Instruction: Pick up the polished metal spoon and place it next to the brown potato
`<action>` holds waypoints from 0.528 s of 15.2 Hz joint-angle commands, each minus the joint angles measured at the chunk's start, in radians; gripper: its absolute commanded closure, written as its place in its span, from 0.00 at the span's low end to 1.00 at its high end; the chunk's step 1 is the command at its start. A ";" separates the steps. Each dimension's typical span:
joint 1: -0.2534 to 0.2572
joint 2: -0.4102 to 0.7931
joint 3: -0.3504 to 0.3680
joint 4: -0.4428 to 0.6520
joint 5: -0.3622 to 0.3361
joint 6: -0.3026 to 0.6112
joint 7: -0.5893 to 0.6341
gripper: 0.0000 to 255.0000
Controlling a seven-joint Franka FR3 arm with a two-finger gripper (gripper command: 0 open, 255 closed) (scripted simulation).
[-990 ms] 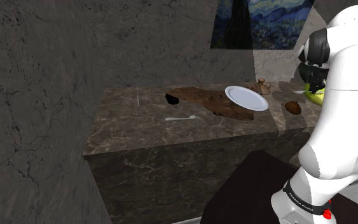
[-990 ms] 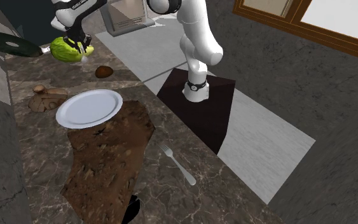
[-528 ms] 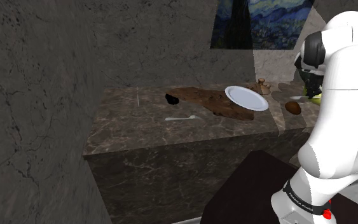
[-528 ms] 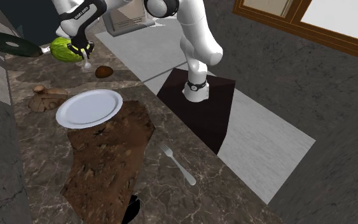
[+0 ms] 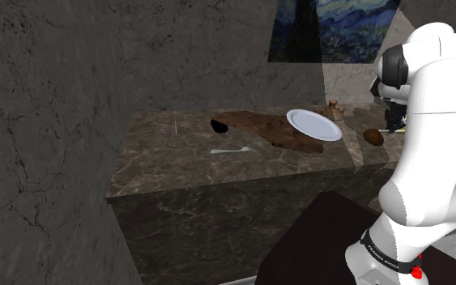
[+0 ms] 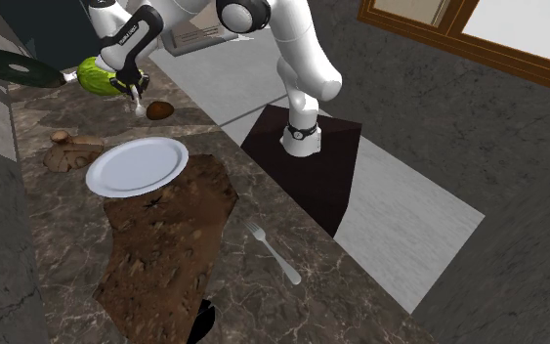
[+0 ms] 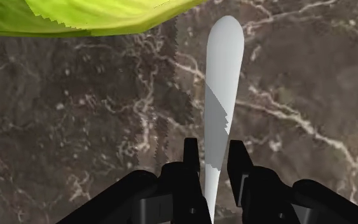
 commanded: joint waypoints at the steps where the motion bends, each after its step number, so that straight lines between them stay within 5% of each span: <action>1: -0.012 0.018 0.016 -0.005 0.018 0.020 -0.008 1.00; 8: -0.013 0.020 0.017 -0.005 0.019 0.022 -0.009 1.00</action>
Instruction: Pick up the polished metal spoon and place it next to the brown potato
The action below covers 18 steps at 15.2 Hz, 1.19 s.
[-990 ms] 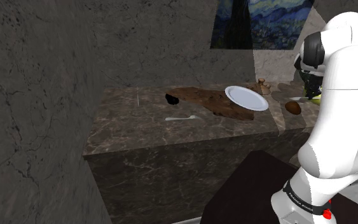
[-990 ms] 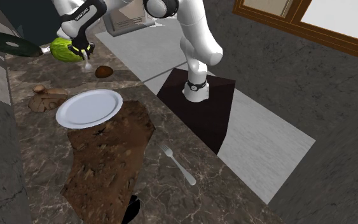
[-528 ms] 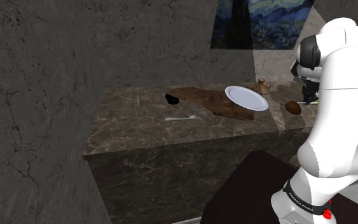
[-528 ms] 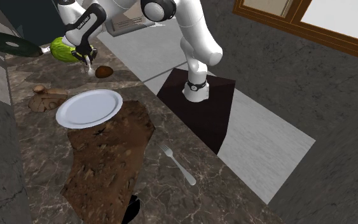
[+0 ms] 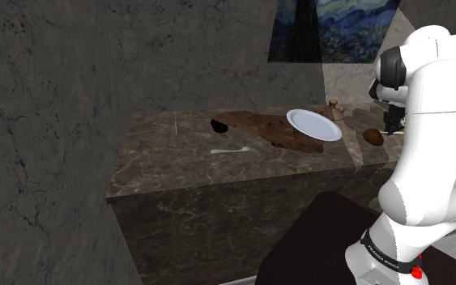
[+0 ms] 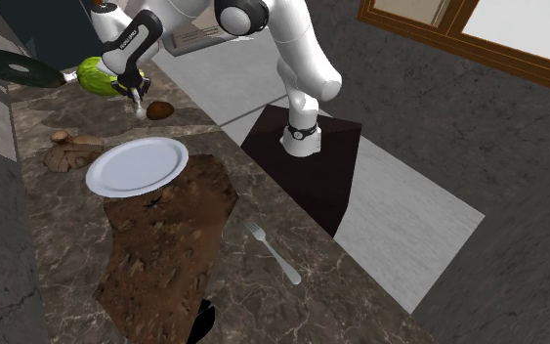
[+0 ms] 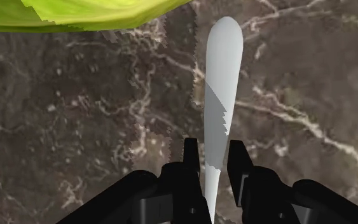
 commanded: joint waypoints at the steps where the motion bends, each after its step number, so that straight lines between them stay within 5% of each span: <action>1: 0.000 0.000 0.000 0.000 0.000 0.000 0.000 1.00; 2: 0.000 0.000 0.000 0.000 0.000 0.000 0.000 0.00; 7: 0.000 0.000 0.000 0.000 0.000 0.000 0.000 0.00; 11: 0.087 -0.097 -0.081 -0.004 -0.093 -0.077 0.059 0.00; 18: 0.087 -0.097 -0.081 -0.004 -0.093 -0.077 0.059 0.00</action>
